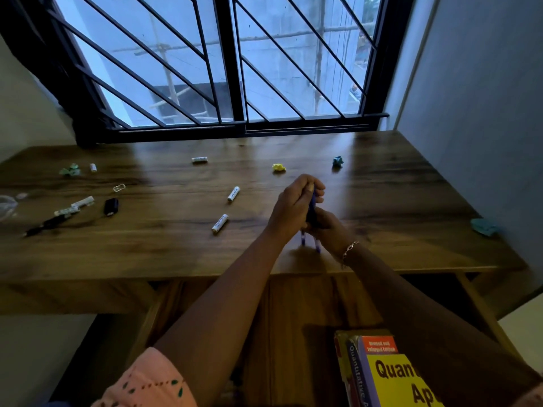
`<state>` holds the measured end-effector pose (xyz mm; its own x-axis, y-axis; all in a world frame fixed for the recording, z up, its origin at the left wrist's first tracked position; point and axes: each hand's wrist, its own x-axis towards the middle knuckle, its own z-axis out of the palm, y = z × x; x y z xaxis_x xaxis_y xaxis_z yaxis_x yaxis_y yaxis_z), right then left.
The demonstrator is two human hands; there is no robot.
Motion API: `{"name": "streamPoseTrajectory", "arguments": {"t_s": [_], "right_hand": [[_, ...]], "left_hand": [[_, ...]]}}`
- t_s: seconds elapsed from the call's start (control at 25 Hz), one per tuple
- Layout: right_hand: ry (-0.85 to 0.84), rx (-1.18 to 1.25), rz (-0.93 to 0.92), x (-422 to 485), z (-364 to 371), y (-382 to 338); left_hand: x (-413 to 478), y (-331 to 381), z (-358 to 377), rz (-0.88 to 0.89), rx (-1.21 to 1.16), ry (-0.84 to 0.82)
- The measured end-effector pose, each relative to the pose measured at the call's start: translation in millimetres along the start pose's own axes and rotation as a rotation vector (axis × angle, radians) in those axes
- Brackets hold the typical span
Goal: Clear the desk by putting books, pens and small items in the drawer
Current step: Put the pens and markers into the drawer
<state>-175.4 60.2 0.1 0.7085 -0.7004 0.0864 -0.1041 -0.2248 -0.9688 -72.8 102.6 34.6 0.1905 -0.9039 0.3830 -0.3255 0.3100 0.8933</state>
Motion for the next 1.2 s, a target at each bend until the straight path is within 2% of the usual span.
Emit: {"name": "streamPoseTrajectory", "arguments": {"t_s": [0.16, 0.28, 0.36, 0.44, 0.52, 0.64, 0.76, 1.0, 1.12, 1.2], "right_hand": [[-0.038, 0.010, 0.055, -6.7, 1.6, 4.1], [-0.056, 0.072, 0.048, -14.0, 4.2, 1.9], [-0.131, 0.144, 0.061, -20.6, 5.4, -5.1], [-0.241, 0.315, 0.114, -33.7, 11.1, -8.0], [-0.322, 0.442, 0.222, -56.4, 26.8, -5.3], [-0.351, 0.474, 0.402, -94.3, 61.2, 16.6], [-0.306, 0.485, 0.594, -115.7, 90.6, 46.6], [-0.181, 0.302, 0.738, -126.7, 120.3, 78.7], [-0.091, 0.341, 0.788, -132.0, 124.1, 77.8], [-0.022, 0.275, 0.782, -133.4, 126.7, 78.2]], "left_hand": [[-4.5, 1.3, -2.1, -0.005, -0.014, -0.040], [-6.7, 7.8, -6.4, -0.068, 0.036, -0.184], [-11.1, 17.9, -11.6, -0.081, 0.056, -0.244], [-20.5, 28.4, -21.2, -0.124, 0.008, -0.282], [-38.3, 31.2, -31.1, -0.288, -0.076, -0.342], [-78.8, 9.6, -38.4, -0.591, -0.189, -0.437], [-114.9, -22.4, -40.3, -0.811, -0.142, -0.423], [-142.5, -62.4, -33.1, -0.969, -0.045, -0.372], [-148.2, -68.2, -25.3, -0.970, -0.034, -0.348], [-154.0, -72.4, -21.2, -0.870, 0.130, -0.310]]}}
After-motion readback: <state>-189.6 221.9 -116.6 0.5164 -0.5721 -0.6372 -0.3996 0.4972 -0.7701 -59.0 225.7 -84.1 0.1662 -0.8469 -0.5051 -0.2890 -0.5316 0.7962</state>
